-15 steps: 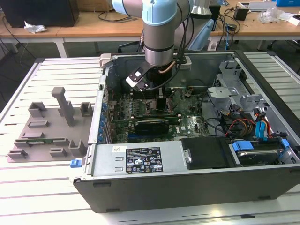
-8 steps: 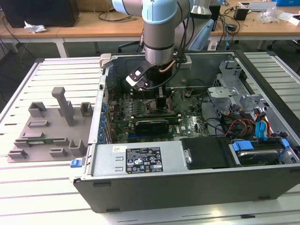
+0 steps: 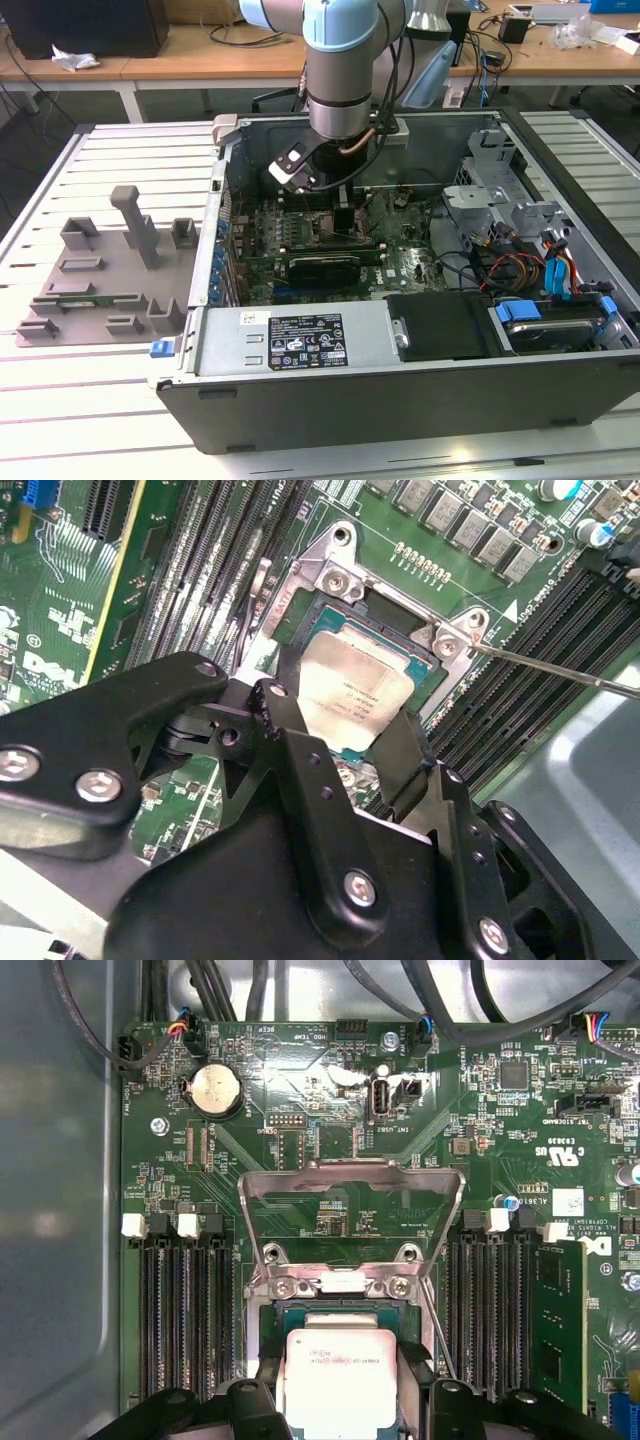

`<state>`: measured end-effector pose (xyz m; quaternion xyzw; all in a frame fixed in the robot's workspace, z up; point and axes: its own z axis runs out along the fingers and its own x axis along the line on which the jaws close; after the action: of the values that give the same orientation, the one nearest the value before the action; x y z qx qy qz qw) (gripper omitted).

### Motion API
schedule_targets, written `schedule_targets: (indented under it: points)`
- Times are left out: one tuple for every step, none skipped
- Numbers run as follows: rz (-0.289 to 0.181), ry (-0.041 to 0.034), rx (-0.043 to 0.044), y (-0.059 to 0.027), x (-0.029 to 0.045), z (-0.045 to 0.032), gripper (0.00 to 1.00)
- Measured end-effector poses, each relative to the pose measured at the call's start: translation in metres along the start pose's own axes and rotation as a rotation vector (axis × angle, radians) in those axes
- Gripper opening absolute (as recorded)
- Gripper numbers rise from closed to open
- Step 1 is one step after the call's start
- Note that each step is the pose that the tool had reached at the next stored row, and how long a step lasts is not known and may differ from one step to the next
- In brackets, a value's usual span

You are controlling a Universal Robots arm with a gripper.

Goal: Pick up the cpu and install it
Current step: 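Place the cpu into insertion slot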

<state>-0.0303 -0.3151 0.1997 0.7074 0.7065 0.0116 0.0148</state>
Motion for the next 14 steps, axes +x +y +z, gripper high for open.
schedule_targets:
  points:
    - [0.0, 0.0, 0.0, 0.0, 0.0, 0.0, 0.53]
    - [0.0, 0.0, 0.0, 0.0, 0.0, 0.0, 0.53]
    - [-0.001, 0.0, 0.0, 0.0, 0.0, 0.0, 0.53]
    - [-0.001, 0.0, 0.0, 0.0, 0.0, 0.0, 0.53]
    - [-0.001, 0.0, 0.0, 0.0, 0.0, 0.0, 0.53]
    - [-0.001, 0.0001, 0.0, 0.0, 0.0, 0.0, 0.53]
    - [-0.001, 0.0, 0.0, 0.0, 0.0, 0.0, 0.53]
    - [-0.001, 0.0001, 0.0, 0.0, 0.0, 0.0, 0.53]
    - [-0.001, 0.0003, 0.0, 0.0, 0.0, 0.0, 0.53]
    - [-0.001, 0.0009, -0.0001, 0.0, 0.0001, 0.0002, 0.55]
    - [-0.001, 0.0004, -0.0001, 0.0, 0.0001, 0.0001, 0.55]
    - [-0.001, 0.0002, -0.0001, 0.0, 0.0, 0.0001, 0.61]
    - [-0.001, 0.0001, 0.0, 0.0, 0.0, 0.0, 0.61]
    - [-0.001, 0.0001, 0.0, 0.0, 0.0, 0.0, 0.61]
